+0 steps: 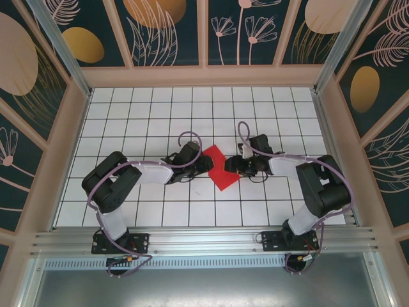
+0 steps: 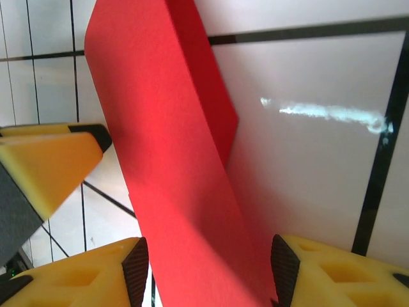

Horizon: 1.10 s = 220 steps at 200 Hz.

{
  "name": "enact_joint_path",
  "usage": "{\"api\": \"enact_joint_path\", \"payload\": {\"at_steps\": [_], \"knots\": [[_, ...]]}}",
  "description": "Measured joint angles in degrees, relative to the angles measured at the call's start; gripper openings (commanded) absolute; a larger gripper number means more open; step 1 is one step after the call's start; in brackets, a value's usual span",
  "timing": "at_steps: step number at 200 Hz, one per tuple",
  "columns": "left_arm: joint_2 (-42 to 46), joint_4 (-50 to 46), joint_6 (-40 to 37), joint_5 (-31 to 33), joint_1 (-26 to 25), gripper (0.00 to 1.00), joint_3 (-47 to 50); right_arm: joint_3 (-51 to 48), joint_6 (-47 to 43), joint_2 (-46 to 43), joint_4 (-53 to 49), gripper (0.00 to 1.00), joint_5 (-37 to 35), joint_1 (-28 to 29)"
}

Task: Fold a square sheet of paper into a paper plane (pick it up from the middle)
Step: Third fold the triangle at the center of the table.

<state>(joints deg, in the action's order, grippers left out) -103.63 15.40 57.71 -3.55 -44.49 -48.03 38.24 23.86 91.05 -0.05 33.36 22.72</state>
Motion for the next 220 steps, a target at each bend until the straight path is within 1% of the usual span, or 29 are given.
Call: {"api": "enact_joint_path", "payload": {"at_steps": [17, 40, 51, 61, 67, 73, 88, 119, 148, 160, 176, 200, 220], "knots": [[-0.31, 0.00, -0.33, -0.02, 0.00, 0.46, -0.46, -1.44, 0.15, -1.75, 0.04, 0.52, 0.44, 0.04], [-1.16, -0.26, -0.90, -0.02, 0.00, 0.45, -1.31, -2.58, 1.03, -3.54, 0.00, 0.40, 1.01, 0.22], [-1.40, -0.70, -1.38, -0.02, 0.00, 0.45, -1.92, -2.69, 1.86, -4.17, 0.04, 0.37, 0.98, 0.26], [-1.77, -1.14, -1.99, 0.00, 0.00, 0.45, -2.69, -2.75, 2.14, -4.72, 0.07, 0.31, 0.98, 0.26], [-1.88, -1.53, -2.29, 0.02, 0.00, 0.45, -3.10, -2.84, 2.49, -5.05, 0.11, 0.29, 0.98, 0.26], [-1.88, -1.99, -2.67, 0.07, 0.00, 0.46, -3.48, -2.93, 2.99, -5.29, 0.13, 0.27, 0.96, 0.26], [-1.84, -3.04, -4.04, 0.70, 0.00, 0.48, -4.35, -3.39, 3.65, -5.64, 0.31, 0.18, 0.96, 0.28], [0.61, -5.53, -7.61, 1.60, 0.00, 0.51, -4.24, -3.98, 6.45, -5.88, 0.28, 0.14, 0.57, 0.50], [8.15, -6.14, -11.85, 3.06, -0.74, 0.53, -0.50, -4.17, 9.55, -6.73, 0.94, 0.10, 0.20, 1.66], [11.04, -6.36, -13.75, 4.28, -2.16, 0.54, 0.87, -4.22, 11.17, -7.34, 1.38, 0.09, -0.50, 2.51], [13.33, -6.75, -16.57, 6.01, -5.51, 0.56, 1.95, -4.24, 13.27, -8.11, 2.01, 0.08, -0.98, 3.74], [13.70, -7.58, -20.72, 9.11, -11.61, 0.58, 2.01, -4.24, 16.81, -8.39, 3.30, 0.09, -2.32, 6.01], [13.51, -8.63, -23.74, 10.95, -15.37, 0.61, 2.01, -4.24, 18.99, -8.41, 3.82, 0.10, -3.48, 7.06]]}}
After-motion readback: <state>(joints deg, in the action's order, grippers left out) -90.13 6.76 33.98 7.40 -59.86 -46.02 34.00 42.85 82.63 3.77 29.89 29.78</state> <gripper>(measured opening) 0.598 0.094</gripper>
